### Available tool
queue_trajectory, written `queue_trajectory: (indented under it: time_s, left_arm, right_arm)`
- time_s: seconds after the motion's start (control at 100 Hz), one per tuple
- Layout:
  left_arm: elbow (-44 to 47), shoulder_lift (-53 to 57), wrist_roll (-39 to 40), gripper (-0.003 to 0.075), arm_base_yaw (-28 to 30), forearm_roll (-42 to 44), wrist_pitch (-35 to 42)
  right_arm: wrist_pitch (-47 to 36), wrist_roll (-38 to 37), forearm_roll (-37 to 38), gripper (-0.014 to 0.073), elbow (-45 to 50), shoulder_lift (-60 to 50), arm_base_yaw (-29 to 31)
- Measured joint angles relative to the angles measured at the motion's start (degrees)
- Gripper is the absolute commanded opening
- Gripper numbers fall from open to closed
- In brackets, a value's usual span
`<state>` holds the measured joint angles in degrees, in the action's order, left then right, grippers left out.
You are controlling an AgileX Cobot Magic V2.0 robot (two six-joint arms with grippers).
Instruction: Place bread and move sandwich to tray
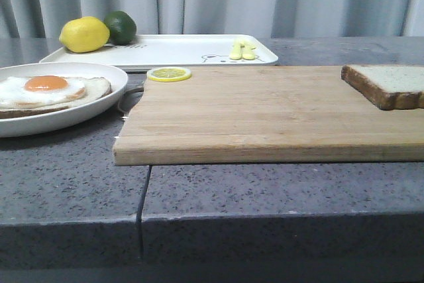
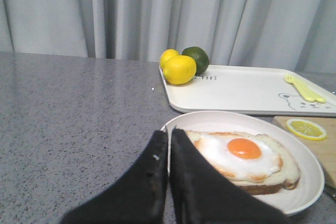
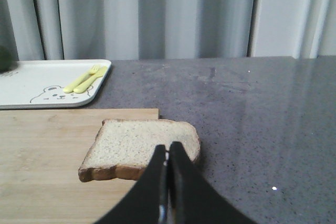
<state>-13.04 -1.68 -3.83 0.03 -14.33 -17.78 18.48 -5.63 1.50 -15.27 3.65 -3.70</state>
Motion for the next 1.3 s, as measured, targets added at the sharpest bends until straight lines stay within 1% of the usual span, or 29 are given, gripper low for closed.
queue_trajectory:
  time_s: [0.06, 0.18, 0.29, 0.38, 0.52, 0.64, 0.7, 0.75, 0.8, 0.81, 0.87, 0.92, 0.94, 0.97, 1.0, 1.04, 1.06, 1.1, 1.16, 1.3]
  left_arm:
    - [-4.5, -3.2, 0.0, -0.0019, 0.0, -0.4, -3.7]
    - [-13.6, -11.6, 0.0, -0.0019, 0.0, -0.9, -11.6]
    - [-22.2, -20.0, 0.0, -0.0019, 0.0, -2.5, -18.8]
    - [-28.1, -26.0, 0.0, -0.0019, 0.0, -4.3, -22.7]
    - [-33.1, -32.7, 0.0, -0.0019, 0.0, -5.9, -25.3]
    - [-33.6, -36.3, 0.0, -0.0018, 0.0, -6.0, -25.7]
    - [-33.6, -37.5, 0.0, -0.0015, 0.0, -6.0, -26.1]
    - [-33.6, -38.2, 0.0, 0.0002, 0.0, -6.0, -26.2]
    - [-33.6, -38.5, 0.0, 0.0043, 0.0, -6.0, -26.4]
    - [-33.6, -38.5, 0.0, 0.0051, 0.0, -6.0, -26.4]
    - [-33.6, -38.5, 0.0, 0.0141, 0.0, -6.0, -26.5]
    - [-33.6, -38.5, 0.0, 0.0228, 0.0, -6.0, -26.5]
    - [-33.6, -38.5, 0.0, 0.0267, 0.0, -6.0, -26.6]
    - [-33.6, -38.5, 0.0, 0.0317, 0.0, -6.0, -26.6]
    - [-33.6, -38.5, 0.0, 0.0375, 0.0, -6.0, -26.6]
    - [-33.6, -38.5, 0.0, 0.042, 0.0, -6.0, -26.7]
    - [-33.6, -38.5, 0.0, 0.044, 0.0, -6.0, -26.7]
    - [-33.6, -38.5, 0.0, 0.0461, 0.0, -6.0, -26.7]
    - [-33.6, -38.5, 0.0, 0.0463, 0.0, -6.0, -26.8]
    - [-33.6, -38.5, 0.0, 0.0463, 0.0, -6.0, -26.8]
  right_arm:
    - [4.4, 0.0, -0.1, -0.0116, -4.5, 3.2, 0.0]
    - [10.7, 0.0, -0.1, -0.0116, -12.3, 9.8, 0.0]
    - [14.3, 0.0, -0.3, -0.0116, -18.4, 15.4, 0.0]
    - [16.3, 0.0, -0.7, -0.0116, -21.8, 19.3, 0.0]
    - [17.8, 0.0, -1.5, -0.0116, -23.9, 23.0, 0.0]
    - [18.4, 0.0, -1.8, -0.0116, -24.0, 23.8, 0.0]
    - [18.7, -0.1, -1.8, -0.0099, -24.0, 23.8, 0.0]
    - [19.0, -0.1, -1.9, -0.0054, -24.0, 23.8, 0.0]
    - [19.2, -0.1, -1.9, 0.0022, -24.0, 23.8, 0.0]
    - [19.3, -0.1, -1.9, 0.005, -24.0, 23.8, 0.0]
    - [19.5, -0.1, -2.0, 0.0188, -24.0, 23.8, 0.0]
    - [19.5, -0.1, -2.1, 0.0349, -24.0, 23.8, 0.0]
    - [19.5, -0.1, -2.1, 0.0388, -24.0, 23.8, 0.0]
    - [19.5, -0.1, -2.1, 0.0476, -24.0, 23.8, 0.0]
    - [19.5, -0.1, -2.2, 0.0535, -24.0, 23.8, 0.0]
    - [19.5, -0.1, -2.2, 0.0596, -24.0, 23.8, 0.0]
    - [19.5, -0.1, -2.2, 0.0615, -24.1, 23.8, 0.0]
    - [19.5, -0.1, -2.2, 0.061, -24.1, 23.8, 0.0]
    - [19.5, -0.1, -2.2, 0.0595, -24.1, 23.8, 0.0]
    - [19.5, -0.1, -2.2, 0.0594, -24.1, 23.8, 0.0]
